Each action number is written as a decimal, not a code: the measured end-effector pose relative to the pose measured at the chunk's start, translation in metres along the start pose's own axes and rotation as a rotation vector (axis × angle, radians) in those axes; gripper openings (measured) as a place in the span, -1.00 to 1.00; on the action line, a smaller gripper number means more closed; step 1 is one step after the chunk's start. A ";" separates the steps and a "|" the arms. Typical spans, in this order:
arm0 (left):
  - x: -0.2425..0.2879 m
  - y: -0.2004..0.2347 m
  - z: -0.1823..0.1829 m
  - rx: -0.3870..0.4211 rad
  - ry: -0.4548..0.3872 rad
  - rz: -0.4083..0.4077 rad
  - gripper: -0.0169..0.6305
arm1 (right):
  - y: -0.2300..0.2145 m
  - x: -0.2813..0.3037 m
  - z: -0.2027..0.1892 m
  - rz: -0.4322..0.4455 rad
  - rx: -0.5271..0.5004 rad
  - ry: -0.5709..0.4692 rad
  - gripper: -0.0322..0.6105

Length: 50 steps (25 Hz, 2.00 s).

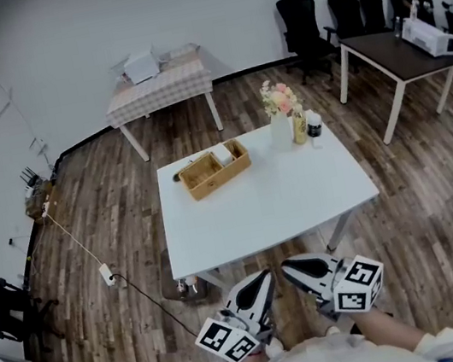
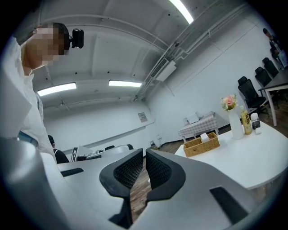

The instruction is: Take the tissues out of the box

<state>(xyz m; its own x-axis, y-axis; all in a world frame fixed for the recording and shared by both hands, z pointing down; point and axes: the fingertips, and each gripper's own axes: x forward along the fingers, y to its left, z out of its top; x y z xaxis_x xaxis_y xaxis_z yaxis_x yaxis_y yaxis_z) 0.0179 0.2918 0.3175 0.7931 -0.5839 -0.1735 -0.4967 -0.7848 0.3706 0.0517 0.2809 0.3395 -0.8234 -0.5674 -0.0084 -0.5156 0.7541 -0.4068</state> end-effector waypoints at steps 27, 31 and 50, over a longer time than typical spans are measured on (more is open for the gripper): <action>-0.026 0.118 0.041 -0.028 0.019 -0.054 -0.95 | -0.018 0.127 0.003 -0.055 -0.033 -0.022 -0.77; 0.007 0.153 0.049 -0.029 0.009 -0.035 -0.95 | -0.060 0.151 0.021 -0.037 -0.059 -0.011 -0.77; 0.138 0.273 0.070 -0.028 0.036 0.058 -0.95 | -0.219 0.219 0.081 -0.026 -0.082 0.049 -0.76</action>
<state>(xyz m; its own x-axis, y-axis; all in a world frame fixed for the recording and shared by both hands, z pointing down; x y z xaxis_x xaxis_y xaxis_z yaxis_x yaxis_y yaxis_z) -0.0326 -0.0177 0.3307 0.7760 -0.6195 -0.1182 -0.5320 -0.7437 0.4049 0.0039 -0.0354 0.3525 -0.8188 -0.5722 0.0466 -0.5533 0.7649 -0.3298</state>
